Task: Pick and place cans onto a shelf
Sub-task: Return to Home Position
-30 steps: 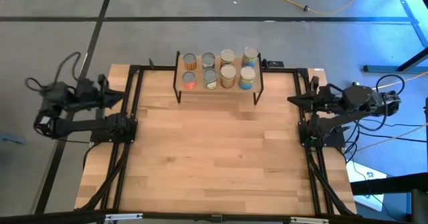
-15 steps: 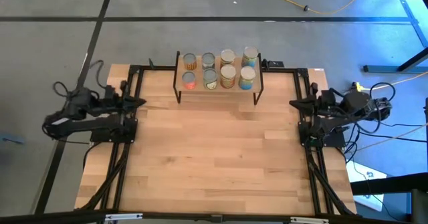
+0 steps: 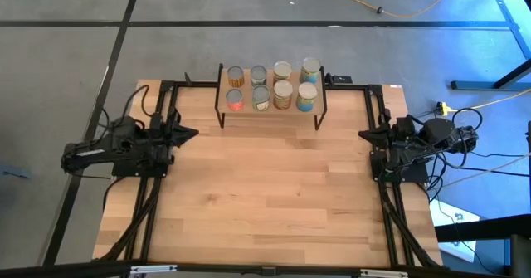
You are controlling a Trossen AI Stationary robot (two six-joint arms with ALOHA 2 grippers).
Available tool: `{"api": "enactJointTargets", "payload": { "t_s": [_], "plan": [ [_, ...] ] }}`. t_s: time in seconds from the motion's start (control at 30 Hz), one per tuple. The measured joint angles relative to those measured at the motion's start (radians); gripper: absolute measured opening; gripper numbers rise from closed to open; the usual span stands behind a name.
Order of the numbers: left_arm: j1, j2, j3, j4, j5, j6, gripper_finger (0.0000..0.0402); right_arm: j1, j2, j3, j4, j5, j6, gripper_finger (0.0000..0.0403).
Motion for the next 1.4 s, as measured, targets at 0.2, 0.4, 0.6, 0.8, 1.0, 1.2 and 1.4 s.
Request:
{"api": "enactJointTargets", "payload": {
  "t_s": [0.2,0.4,0.6,0.8,1.0,1.2,1.4],
  "plan": [
    [0.000,0.000,-0.106,0.124,0.005,-0.001,0.0000,0.000,0.006,-0.018,0.013,-0.039,-0.009,0.0000],
    [0.000,0.000,-0.247,0.271,0.008,-0.021,0.0000,0.000,0.003,-0.124,0.128,-0.070,-0.058,0.0000],
    [0.000,0.002,-0.245,0.212,0.060,-0.035,0.0000,0.000,0.002,-0.248,0.273,-0.117,-0.056,0.0000],
    [0.000,0.001,-0.245,0.218,0.124,-0.022,0.0000,0.000,0.002,-0.346,0.363,-0.130,-0.083,0.0000],
    [0.000,0.001,-0.245,0.214,0.164,-0.016,0.0000,0.000,0.002,-0.400,0.377,-0.151,-0.084,0.0000],
    [0.000,0.001,-0.245,0.213,0.164,0.010,0.0000,0.000,0.004,-0.435,0.401,-0.171,-0.111,0.0000],
    [0.000,0.001,-0.245,0.139,0.150,0.010,0.0000,0.000,0.003,-0.442,0.417,-0.220,-0.188,0.0000]
  ]
}}
